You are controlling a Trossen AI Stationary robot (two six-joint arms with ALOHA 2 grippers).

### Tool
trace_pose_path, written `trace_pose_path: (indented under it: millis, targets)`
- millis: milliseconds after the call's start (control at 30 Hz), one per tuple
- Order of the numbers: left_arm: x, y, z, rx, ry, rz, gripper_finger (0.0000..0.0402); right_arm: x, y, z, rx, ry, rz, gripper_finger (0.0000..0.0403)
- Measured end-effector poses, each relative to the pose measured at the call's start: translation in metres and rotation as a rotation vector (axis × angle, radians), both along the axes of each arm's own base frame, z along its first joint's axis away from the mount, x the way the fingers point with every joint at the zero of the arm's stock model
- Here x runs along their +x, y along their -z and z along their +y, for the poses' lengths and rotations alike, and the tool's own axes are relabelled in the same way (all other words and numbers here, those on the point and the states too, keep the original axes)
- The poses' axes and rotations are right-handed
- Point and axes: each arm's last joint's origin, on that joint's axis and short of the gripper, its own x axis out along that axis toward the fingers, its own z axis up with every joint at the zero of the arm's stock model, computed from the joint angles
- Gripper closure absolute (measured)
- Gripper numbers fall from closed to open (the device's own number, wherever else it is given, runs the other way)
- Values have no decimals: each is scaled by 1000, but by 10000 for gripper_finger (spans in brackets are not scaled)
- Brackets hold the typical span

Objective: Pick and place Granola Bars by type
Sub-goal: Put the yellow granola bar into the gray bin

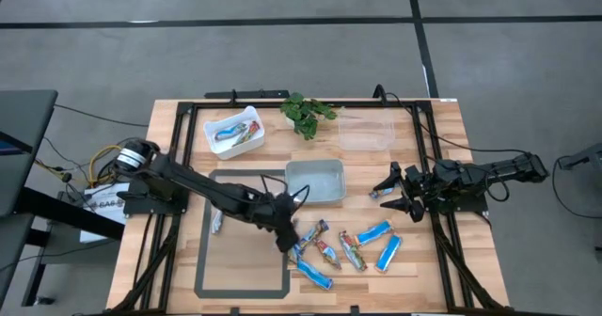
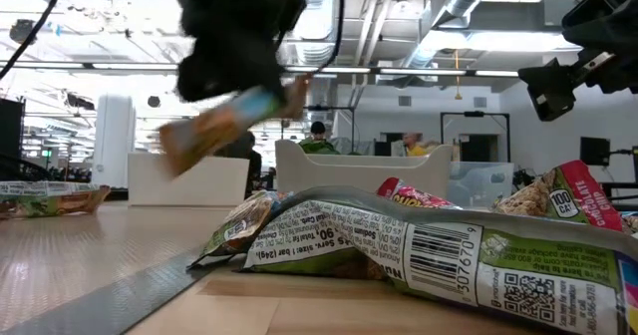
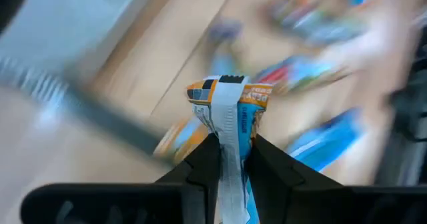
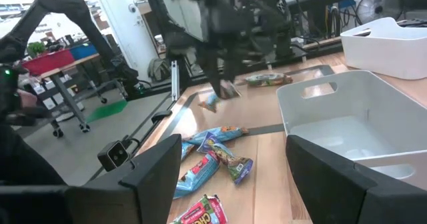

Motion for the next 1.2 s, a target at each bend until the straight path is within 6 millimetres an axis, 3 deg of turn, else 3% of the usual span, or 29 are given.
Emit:
trace_pose_path:
  millis: [267,433,800,1200]
  targets:
    - [15,-49,10,6,45,-406,340,0,0,0,0,0,-1,138]
    - [21,-69,17,-5,34,-592,340,0,0,0,0,0,0,138]
    - [26,-71,35,83,-8,-619,340,0,0,0,0,0,0,138]
    - [32,-69,118,275,-127,-577,340,0,0,0,0,0,0,138]
